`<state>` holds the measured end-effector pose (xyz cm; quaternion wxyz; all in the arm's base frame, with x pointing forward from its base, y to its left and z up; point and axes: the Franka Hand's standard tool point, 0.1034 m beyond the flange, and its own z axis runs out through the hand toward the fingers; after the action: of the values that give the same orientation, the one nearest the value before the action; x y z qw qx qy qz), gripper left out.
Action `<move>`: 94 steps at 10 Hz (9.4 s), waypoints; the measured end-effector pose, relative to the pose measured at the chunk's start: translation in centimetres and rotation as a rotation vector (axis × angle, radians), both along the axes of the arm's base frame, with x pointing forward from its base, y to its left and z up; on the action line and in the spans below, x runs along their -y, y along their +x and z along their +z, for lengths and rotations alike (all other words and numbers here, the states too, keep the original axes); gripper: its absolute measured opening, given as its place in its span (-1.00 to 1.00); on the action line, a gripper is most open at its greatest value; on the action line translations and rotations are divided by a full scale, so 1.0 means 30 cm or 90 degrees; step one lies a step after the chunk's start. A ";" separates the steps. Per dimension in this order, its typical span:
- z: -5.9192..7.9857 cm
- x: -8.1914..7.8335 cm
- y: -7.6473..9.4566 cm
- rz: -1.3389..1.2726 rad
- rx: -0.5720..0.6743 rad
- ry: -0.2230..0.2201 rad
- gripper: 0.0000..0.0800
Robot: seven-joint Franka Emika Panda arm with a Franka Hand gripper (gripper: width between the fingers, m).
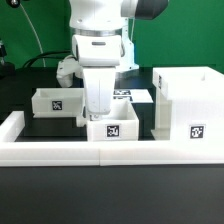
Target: Assemble drawer
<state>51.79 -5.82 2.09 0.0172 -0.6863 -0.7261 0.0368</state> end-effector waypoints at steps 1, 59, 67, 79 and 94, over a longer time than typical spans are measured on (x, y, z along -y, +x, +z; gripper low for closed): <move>-0.001 -0.014 0.007 -0.008 0.001 0.001 -0.89; 0.109 -0.225 0.082 -0.095 0.085 0.004 0.58; 0.122 0.046 0.080 -0.041 0.083 0.030 0.62; -0.032 -0.105 0.088 -0.126 0.047 0.083 0.62; -0.033 -0.115 0.101 -0.180 0.037 0.051 0.62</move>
Offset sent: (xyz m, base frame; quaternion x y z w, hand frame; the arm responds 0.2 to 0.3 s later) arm 0.0157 0.0210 0.0022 0.0041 0.0094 0.0073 0.9999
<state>54.82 -2.36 1.09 0.0286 -0.7813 -0.6233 -0.0146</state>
